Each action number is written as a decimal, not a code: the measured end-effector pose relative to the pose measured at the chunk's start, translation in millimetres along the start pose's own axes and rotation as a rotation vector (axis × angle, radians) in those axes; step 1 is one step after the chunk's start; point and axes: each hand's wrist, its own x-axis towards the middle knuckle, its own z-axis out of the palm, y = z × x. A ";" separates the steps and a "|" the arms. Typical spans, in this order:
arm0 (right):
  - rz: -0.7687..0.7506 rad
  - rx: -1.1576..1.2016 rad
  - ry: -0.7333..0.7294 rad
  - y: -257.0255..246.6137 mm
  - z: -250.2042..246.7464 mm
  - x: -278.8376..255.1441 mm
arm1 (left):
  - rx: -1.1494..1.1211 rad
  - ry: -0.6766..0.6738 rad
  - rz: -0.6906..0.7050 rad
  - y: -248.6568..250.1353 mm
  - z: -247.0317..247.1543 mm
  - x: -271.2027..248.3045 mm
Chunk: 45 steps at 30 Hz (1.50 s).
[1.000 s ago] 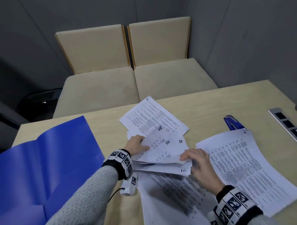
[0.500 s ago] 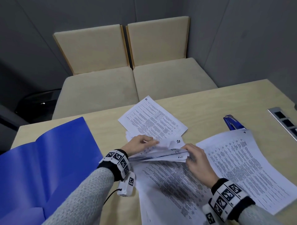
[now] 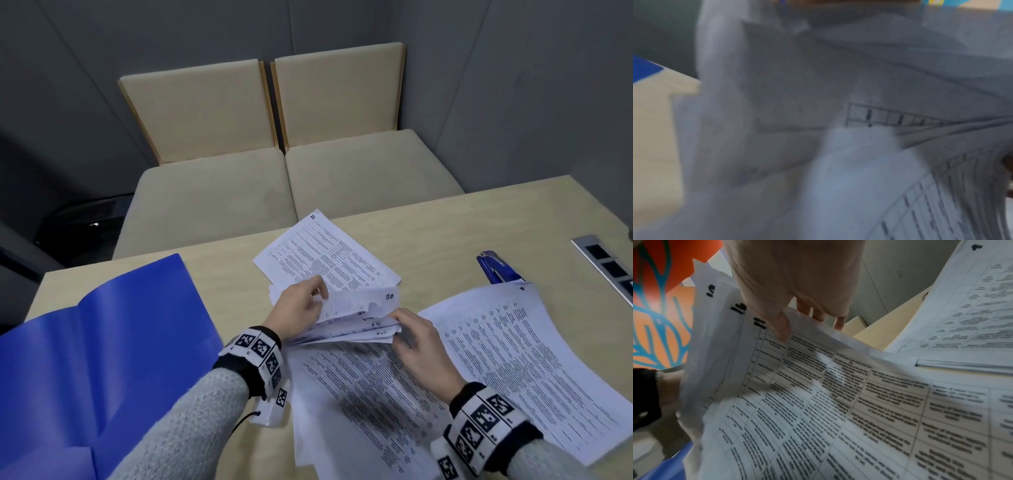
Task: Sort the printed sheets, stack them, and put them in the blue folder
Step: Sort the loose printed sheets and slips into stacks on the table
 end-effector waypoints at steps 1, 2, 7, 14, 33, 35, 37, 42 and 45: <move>-0.007 0.020 -0.004 0.5 0.0 0.0 | -0.043 0.045 0.024 -0.3 -1.6 -4.1; -0.014 0.037 -0.004 -0.4 -0.2 0.4 | -0.090 0.076 0.028 -2.0 -2.7 -8.1; -0.020 0.035 0.001 -0.9 3.0 12.1 | -0.508 0.246 -0.165 -13.0 -10.1 -9.9; 0.147 -0.063 -0.111 16.7 9.6 43.1 | -0.400 0.331 -0.403 -60.5 -51.2 40.2; 0.350 -0.291 -0.488 21.0 18.8 68.0 | 0.284 -0.077 -0.400 -107.2 -49.7 100.8; 0.324 -0.321 -0.512 18.5 19.4 69.3 | 0.279 -0.080 -0.382 -106.8 -49.7 105.3; 0.299 -0.349 -0.512 18.3 20.8 69.6 | 0.269 -0.038 -0.352 -105.7 -48.2 106.0; 0.292 -0.368 -0.513 25.5 24.2 70.2 | 0.208 -0.036 -0.330 -99.2 -48.5 109.7; 0.300 -0.376 -0.504 30.2 27.1 69.0 | 0.064 -0.001 -0.360 -90.4 -48.7 114.5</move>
